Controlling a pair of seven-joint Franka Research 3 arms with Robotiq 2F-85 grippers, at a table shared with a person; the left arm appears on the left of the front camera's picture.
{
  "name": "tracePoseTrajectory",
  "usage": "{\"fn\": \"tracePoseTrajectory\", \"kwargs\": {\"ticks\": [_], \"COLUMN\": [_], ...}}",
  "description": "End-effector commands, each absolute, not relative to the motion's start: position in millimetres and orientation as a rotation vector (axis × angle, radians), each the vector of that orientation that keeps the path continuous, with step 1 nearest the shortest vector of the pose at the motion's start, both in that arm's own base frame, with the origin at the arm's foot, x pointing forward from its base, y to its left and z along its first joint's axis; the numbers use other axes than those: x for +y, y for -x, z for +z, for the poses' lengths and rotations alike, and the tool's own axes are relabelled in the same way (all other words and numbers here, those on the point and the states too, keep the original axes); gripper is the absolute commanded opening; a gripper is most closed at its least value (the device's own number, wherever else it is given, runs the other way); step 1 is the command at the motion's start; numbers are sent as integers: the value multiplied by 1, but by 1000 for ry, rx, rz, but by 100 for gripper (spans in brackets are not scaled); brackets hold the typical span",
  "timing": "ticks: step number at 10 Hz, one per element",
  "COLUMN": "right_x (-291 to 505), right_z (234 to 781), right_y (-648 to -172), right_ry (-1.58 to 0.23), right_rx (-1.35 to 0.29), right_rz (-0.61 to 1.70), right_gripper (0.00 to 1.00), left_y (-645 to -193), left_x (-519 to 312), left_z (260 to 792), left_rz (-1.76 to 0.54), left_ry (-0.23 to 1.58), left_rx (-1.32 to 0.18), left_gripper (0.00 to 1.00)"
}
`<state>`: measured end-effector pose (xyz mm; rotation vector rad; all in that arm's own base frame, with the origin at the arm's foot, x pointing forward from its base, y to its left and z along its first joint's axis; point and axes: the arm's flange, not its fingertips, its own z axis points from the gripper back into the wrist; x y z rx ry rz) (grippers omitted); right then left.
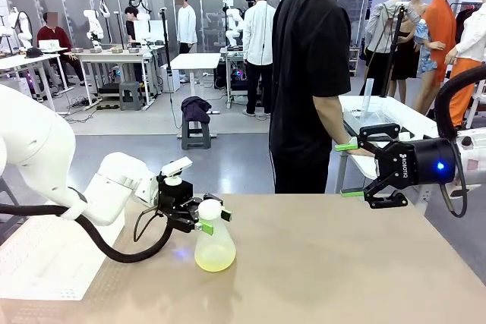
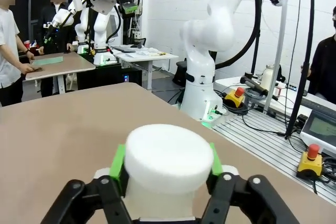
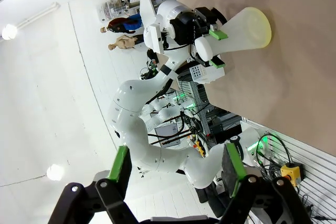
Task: Prepare the solutions needed for the experiment.
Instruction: When the human places the Big flask in the center of the table, pick up the Big flask and place it in the left Organizing basket.
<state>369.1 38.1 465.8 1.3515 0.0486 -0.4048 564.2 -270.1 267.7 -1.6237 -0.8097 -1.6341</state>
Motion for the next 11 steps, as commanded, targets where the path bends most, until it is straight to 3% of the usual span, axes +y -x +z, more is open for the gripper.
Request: {"fn": "tracePoseTrajectory", "kwargs": {"ticks": [1,2,3,4,5,11], "right_x": [39,39,39,39,39,39], "right_z": [468,468,468,468,468,468], "right_y": [-368,-368,-368,-368,-368,-368], "right_ry": [-1364,-1364,-1364,-1364,-1364,-1364], "right_rx": [47,47,47,47,47,47], "right_rz": [-412,-412,-412,-412,-412,-412], "right_gripper": [87,87,87,87,87,87], "left_y": [-571,-572,-574,-576,-577,-581], "left_x": [-272,-272,-272,-272,-273,-260], "left_z": [265,264,263,262,261,275], "left_rz": [-1646,-1640,-1633,-1626,-1623,-1642], "left_ry": [1666,1656,1656,1665,1677,1650], "left_rx": [-757,-762,-756,-756,-754,-791], "left_gripper": [41,38,22,19,3,0]}}
